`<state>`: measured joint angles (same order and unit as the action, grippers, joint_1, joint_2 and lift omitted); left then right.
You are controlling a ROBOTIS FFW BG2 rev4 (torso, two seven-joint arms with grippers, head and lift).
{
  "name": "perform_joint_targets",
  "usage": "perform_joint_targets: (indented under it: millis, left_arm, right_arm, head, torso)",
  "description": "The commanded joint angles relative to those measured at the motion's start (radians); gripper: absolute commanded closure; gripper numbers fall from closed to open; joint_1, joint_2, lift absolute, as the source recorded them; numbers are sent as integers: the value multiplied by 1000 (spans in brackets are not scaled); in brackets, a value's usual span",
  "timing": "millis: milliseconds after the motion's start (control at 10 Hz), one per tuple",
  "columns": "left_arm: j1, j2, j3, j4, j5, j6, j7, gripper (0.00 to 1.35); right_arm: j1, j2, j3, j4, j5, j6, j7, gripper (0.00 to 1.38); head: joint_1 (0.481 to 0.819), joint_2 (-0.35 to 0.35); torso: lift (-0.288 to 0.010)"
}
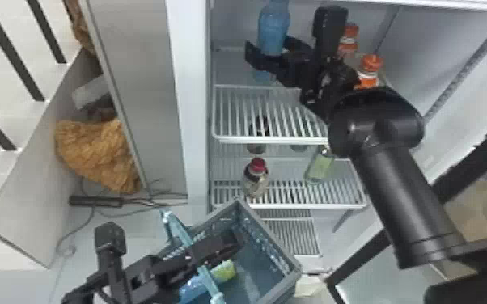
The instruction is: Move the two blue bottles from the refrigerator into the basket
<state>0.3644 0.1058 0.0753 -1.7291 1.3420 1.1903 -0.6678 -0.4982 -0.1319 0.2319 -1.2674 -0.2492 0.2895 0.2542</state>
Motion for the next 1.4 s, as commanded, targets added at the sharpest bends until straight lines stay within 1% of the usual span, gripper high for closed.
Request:
perform_joint_targets:
  millis: [0,100,200,300,400,600,1100,1300]
  left_arm:
    - [1,0,0,0,0,0,-1,1202]
    - [1,0,0,0,0,0,-1,1202]
    - [4,0,0,0,2,0,-1,1202]
    - [4,0,0,0,4,0,-1,1202]
    - [4,0,0,0,2,0,-1,1202]
    - [4,0,-2,0,2,0,-1,1202]
    - [4,-2,-2,0,2,-2,-1,1202]
    - [6,-3,-4,0,2,-2,-1,1202]
  right_arm:
    - [-32,0,13,41,4,0,0,377]
    - [-34,0,13,51,4,-5,-1,726]
    - [-32,0,17,56,6,-39,-12,1121]
    - [-27,0,21,54,-10,-15,-12,1187]
    - [-12,0,23,44,-6,-22,-12,1260]
    - [17,-3,15,14,-8,-47,-12,1279]
    - [184,-11,-56,-199,-22,-61,23,1279]
    - [255,-15,-64,-287,-46,-64,40,1279]
  head:
    - [695,-105]
    - [695,-104]
    - [695,-104]
    - [695,-105]
    - [695,-105]
    - [695,-101]
    - [695,-111]
    - [695,-118]
  torso:
    - [-10]
    - [-10]
    - [-10]
    - [-10]
    - [-10]
    - [-10]
    - [-10]
    - [-10]
